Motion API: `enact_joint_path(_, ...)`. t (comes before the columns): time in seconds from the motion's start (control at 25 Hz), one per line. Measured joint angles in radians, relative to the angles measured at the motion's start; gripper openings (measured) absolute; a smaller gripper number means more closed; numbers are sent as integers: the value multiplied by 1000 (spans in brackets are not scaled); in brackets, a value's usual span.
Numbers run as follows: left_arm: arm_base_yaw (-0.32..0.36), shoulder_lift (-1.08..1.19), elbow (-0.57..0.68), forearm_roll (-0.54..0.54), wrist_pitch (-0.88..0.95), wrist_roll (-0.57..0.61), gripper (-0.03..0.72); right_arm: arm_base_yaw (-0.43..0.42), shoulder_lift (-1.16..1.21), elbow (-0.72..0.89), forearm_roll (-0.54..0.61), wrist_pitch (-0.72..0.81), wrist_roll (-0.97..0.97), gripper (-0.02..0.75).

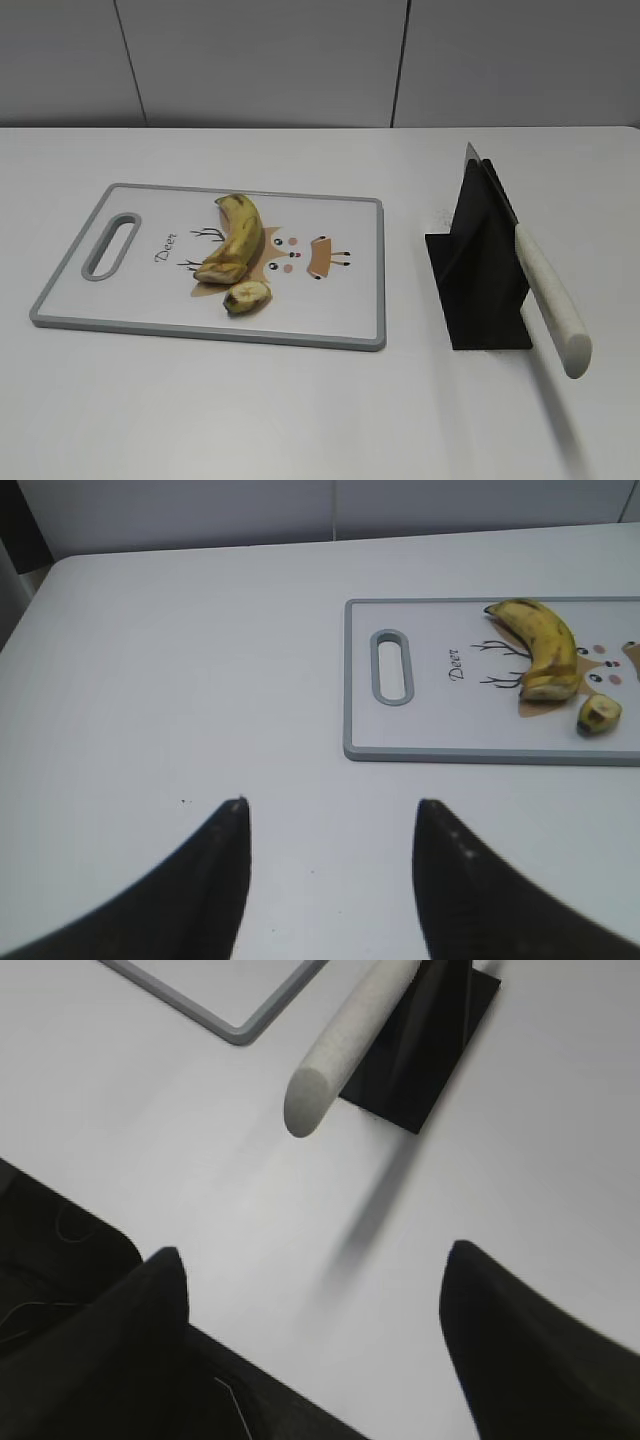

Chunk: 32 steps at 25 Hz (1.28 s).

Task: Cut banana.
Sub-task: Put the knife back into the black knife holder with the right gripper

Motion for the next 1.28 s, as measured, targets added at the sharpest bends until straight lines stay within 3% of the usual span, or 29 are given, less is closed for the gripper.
enact_joint_path(0.28, 79, 0, 0, 0, -1, 0, 463, 0, -244, 19, -8, 19, -6, 569)
enact_joint_path(0.52, 88, 0, 0, -1, -1, 0, 458, -12, -344, 19, 1, 21, -6, 556)
enact_joint_path(0.96, 88, 0, 0, 0, -1, 0, 458, -318, -344, 19, 59, 21, -6, 552)
enact_joint_path(1.28, 88, 0, 0, 0, -1, 0, 457, -343, -344, 19, 60, 21, -6, 552)
